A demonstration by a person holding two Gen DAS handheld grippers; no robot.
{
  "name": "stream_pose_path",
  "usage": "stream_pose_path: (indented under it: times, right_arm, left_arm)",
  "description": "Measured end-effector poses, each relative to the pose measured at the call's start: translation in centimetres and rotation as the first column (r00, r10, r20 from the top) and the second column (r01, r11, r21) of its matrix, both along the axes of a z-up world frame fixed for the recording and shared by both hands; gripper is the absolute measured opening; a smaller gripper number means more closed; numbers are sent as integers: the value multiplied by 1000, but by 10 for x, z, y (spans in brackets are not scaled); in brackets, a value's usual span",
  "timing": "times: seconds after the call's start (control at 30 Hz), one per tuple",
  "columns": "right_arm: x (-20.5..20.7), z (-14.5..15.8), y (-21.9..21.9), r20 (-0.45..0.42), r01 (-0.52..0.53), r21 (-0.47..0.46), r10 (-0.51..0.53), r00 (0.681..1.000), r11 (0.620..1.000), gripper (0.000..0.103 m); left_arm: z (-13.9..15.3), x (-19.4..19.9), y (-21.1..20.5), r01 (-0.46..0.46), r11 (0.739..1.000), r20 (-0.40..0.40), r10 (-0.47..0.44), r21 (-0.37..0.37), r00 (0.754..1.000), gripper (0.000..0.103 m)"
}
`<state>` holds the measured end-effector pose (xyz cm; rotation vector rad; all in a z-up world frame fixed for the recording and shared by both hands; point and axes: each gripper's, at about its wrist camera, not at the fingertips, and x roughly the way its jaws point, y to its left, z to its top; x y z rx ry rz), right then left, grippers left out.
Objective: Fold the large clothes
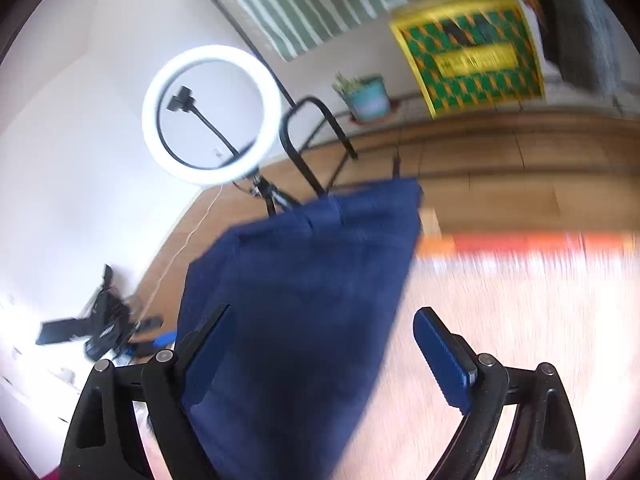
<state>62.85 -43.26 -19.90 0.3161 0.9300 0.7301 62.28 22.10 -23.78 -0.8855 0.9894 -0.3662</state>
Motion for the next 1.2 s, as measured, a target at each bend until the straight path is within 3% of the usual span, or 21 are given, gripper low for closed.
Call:
stream_pose_path:
  times: [0.27,0.5,0.7,0.83,0.93,0.97,1.07,1.2]
  right_arm:
    - [-9,-61,-13,-175,-33,99,50,983,995,89]
    - [-13,-66,-9,-194,-104,192,142,971,976,84]
    - [-12,-68,8,-178,-141,208,180,968,968,81]
    - [-8,-70,26,-171,-152,174,182,968,973,77]
    - [-6,-72,31,-175,-132,156,159,972,979,67]
    - [-5,-74,28,-185,-113,159,142,972,981,57]
    - [-6,-74,21,-203,-80,160,112,973,984,40]
    - [-14,-59,26,-158,-73,73,83,984,995,30]
  left_arm:
    - [-20,25,-12,32,999,-46,-32,13,998,79]
    - [-26,30,-18,56,998,-17,-57,-41,998,79]
    - [-22,44,-31,84,996,1,-84,-19,996,78]
    - [-19,54,-43,78,995,8,-79,66,997,56]
    - [-13,54,-51,59,994,26,-61,93,998,38]
    - [-11,52,-53,53,993,34,-57,108,998,35]
    - [3,46,-60,44,985,64,-55,170,996,25]
    - [20,39,-69,28,970,88,-50,240,995,19]
